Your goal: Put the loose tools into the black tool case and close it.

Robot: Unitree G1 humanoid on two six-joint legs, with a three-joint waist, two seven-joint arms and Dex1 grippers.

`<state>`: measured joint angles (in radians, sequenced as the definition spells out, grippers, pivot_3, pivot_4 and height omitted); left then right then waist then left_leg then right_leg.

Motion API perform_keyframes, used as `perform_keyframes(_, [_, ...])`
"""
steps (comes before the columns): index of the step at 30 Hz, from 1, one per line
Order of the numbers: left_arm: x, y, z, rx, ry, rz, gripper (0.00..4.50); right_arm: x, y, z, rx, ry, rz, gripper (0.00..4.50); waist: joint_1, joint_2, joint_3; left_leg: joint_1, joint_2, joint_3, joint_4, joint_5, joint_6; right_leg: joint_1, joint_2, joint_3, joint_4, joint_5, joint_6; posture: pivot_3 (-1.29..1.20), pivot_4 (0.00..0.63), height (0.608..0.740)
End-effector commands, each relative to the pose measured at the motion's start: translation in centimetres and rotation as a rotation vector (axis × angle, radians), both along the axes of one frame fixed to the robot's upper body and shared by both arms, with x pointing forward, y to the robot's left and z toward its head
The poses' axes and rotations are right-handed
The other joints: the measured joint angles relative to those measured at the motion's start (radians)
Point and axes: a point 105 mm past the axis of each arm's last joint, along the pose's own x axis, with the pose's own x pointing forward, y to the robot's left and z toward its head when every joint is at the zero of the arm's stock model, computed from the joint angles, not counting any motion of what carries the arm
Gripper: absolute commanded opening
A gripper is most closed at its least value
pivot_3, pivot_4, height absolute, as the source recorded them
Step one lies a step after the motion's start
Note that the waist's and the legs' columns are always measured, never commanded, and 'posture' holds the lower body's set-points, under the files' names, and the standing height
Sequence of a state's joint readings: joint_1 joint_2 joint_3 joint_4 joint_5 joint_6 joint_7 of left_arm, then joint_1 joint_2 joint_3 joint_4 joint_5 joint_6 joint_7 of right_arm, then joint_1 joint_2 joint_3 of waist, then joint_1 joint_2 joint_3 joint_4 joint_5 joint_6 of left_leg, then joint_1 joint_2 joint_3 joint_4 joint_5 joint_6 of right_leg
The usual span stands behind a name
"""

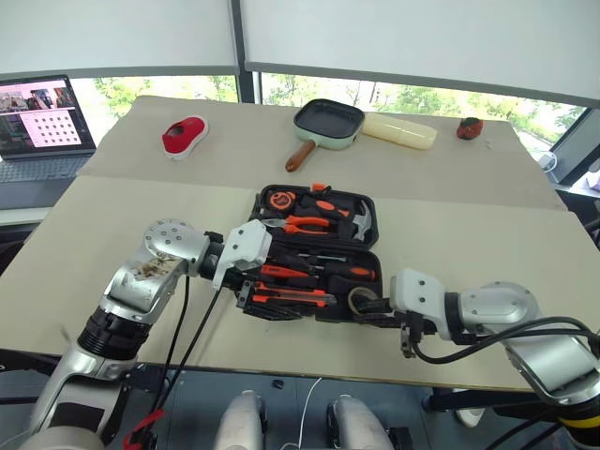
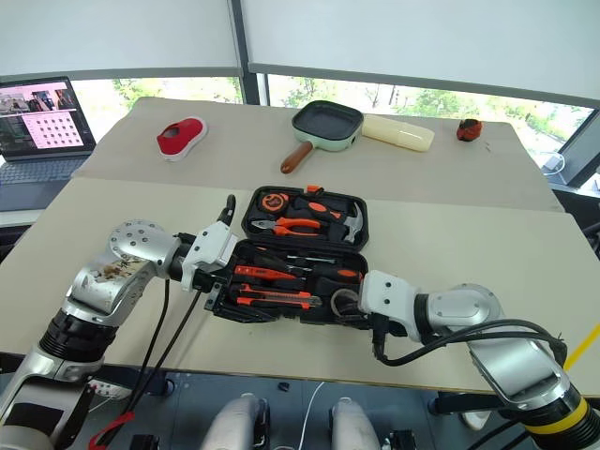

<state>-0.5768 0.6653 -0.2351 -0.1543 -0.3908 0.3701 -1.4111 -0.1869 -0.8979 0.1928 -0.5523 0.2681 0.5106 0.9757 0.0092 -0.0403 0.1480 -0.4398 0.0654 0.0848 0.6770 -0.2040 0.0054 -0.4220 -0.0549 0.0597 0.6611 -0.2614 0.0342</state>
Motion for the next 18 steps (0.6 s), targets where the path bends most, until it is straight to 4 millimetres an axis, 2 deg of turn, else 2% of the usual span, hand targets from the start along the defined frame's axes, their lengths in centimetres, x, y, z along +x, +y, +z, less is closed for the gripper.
perform_keyframes(1, [0.1, 0.0, 0.7, -0.008, -0.044, -0.012, 4.50, 0.5, 0.4, 1.4, 0.011, -0.046, 0.028, 0.03, 0.000, 0.000, 0.000, 0.000, 0.000, 0.000, 0.000, 0.000, 0.000, 0.000, 0.000, 0.000, 0.000, 0.000, 0.000, 0.00, 0.150, 0.740])
perform_keyframes(6, [0.1, 0.0, 0.6, -0.007, -0.045, -0.012, 4.50, 0.8, 0.6, 1.3, 0.007, -0.041, 0.032, 0.03, 0.001, 0.000, 0.000, 0.000, 0.000, 0.000, 0.000, 0.000, 0.000, 0.000, 0.000, 0.000, 0.000, 0.000, 0.000, 0.00, 0.150, 0.740])
perform_keyframes(18, [0.2, 0.1, 0.6, -0.008, -0.053, -0.007, 4.50, 0.6, -0.3, -1.0, -0.081, 0.013, -0.005, 0.03, 0.001, 0.000, 0.000, 0.000, 0.000, 0.000, 0.000, 0.000, 0.000, 0.000, 0.000, 0.000, 0.000, 0.000, 0.000, 0.00, 0.150, 0.740])
